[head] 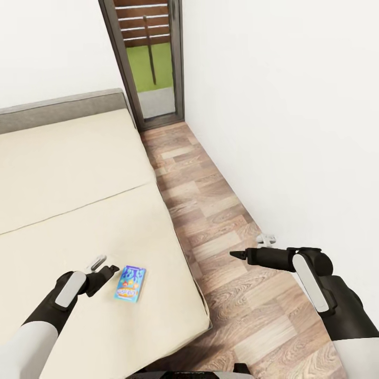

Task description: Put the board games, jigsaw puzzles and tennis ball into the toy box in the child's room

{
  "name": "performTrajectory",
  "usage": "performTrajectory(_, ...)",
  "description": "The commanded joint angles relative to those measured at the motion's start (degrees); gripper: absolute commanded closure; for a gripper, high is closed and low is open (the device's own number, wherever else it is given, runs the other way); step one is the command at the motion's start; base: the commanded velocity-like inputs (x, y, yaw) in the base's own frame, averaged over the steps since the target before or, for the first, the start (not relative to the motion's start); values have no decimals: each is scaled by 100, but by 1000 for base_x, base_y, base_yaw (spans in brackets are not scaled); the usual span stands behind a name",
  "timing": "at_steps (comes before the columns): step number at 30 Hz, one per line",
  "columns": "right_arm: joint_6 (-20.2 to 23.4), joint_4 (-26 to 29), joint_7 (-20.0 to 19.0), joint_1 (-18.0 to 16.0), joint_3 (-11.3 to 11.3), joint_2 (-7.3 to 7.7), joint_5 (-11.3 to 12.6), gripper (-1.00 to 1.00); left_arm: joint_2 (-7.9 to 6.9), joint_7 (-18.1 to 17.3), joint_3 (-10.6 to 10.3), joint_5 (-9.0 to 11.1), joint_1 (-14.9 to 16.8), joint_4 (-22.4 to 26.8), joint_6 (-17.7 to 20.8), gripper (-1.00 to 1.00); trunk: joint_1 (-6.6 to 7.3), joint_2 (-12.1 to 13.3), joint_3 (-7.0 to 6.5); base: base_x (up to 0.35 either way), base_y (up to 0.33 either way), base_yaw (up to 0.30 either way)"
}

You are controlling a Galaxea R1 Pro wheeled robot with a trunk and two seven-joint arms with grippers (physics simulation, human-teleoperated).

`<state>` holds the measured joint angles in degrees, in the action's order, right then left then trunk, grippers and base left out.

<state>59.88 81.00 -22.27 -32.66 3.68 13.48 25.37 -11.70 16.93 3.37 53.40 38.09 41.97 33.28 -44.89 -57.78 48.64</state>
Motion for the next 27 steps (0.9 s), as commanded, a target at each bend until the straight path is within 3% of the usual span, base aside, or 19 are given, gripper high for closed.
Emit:
performTrajectory(1, 12, 3, -59, -4, 2, 4, -58, -100, 1, 52, 5, 60, 2, 9, 21, -100, 0, -3, 13, 0, 0, 0)
performTrajectory(27, 12, 3, -59, -4, 2, 5, -58, -100, 1, 50, 1, 57, 9, 2, 20, -100, 0, -3, 254, 0, 0, 0)
